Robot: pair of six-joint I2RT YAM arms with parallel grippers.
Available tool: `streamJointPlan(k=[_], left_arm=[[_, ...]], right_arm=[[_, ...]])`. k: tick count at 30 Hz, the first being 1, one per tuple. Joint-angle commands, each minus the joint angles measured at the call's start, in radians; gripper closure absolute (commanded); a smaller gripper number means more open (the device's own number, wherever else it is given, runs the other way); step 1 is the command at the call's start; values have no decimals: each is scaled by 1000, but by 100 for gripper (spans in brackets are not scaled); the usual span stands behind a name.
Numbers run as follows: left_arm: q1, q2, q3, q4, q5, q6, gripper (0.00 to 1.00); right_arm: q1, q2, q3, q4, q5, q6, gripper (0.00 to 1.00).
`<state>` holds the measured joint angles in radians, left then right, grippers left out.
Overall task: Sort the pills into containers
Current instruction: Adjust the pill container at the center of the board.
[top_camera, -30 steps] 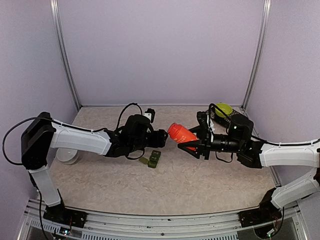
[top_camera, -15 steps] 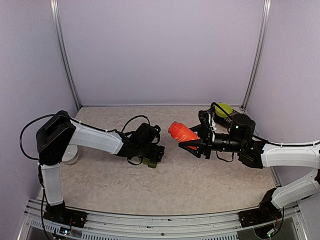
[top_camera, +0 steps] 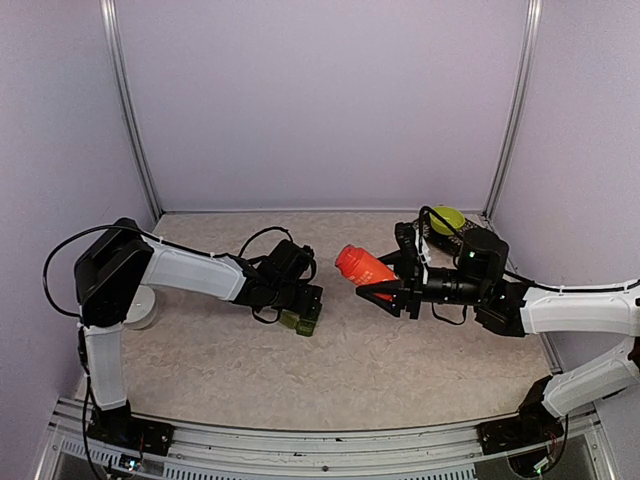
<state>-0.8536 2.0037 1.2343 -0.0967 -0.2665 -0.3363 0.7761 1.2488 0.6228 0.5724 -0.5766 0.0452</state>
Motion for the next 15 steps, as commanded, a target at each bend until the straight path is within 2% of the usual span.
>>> streamJointPlan(k=[1, 15], left_arm=[[4, 4, 18, 3, 32, 0, 16], [-7, -3, 31, -21, 66, 19, 16]], right_arm=[[12, 12, 24, 13, -6, -8, 100], [12, 15, 21, 14, -7, -8, 100]])
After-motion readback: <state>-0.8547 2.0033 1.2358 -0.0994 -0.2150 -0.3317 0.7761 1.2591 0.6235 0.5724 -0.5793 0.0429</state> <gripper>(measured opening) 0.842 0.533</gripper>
